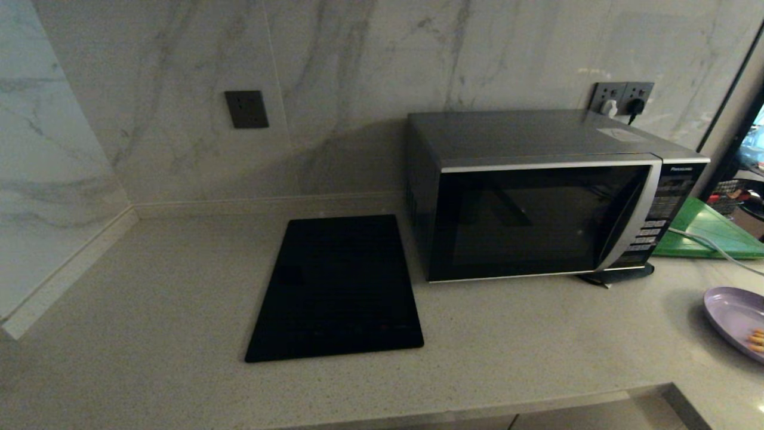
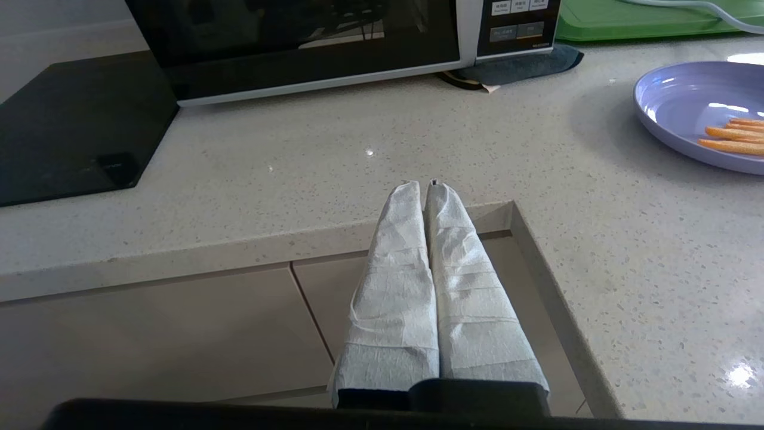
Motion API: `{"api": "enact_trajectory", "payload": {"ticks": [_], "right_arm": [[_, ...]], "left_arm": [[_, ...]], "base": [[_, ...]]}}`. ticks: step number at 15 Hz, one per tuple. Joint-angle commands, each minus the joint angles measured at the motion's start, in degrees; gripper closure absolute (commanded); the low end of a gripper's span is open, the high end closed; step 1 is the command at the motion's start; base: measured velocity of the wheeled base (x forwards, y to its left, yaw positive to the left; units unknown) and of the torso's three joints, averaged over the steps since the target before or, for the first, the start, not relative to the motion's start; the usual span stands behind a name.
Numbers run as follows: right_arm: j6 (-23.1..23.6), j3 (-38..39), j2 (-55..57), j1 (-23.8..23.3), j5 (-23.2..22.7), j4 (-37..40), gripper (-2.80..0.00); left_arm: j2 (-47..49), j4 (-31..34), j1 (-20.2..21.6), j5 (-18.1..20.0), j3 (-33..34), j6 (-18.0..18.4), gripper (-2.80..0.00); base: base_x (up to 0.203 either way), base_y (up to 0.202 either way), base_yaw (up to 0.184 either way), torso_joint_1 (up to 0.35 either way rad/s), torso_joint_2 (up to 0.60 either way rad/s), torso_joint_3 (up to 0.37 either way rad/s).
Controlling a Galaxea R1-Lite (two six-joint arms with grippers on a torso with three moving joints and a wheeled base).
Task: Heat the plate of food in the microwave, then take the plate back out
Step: Open the microwave oven
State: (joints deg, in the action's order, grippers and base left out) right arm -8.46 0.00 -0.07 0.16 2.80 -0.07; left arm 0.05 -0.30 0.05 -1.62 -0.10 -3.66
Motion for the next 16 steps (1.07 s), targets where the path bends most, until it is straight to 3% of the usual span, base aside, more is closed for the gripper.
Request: {"api": "enact_trajectory", "payload": {"ticks": [1,16], "right_arm": [[-0.15,0.18,0.07,0.02,0.01,-0.01,0.00],[-0.15,0.18,0.07,0.02,0.10,-0.10,0.00]], "left_arm": [[0.04,-0.05,0.04,-0.05,0.01,-0.03,0.00],[0.04,-0.13,0.04,0.04,0.10,-0.30,0.00]], "base": [[0.000,0.000,0.000,0.000,0.00,0.000],[0.000,0.000,0.000,0.000,0.00,0.000]]}}
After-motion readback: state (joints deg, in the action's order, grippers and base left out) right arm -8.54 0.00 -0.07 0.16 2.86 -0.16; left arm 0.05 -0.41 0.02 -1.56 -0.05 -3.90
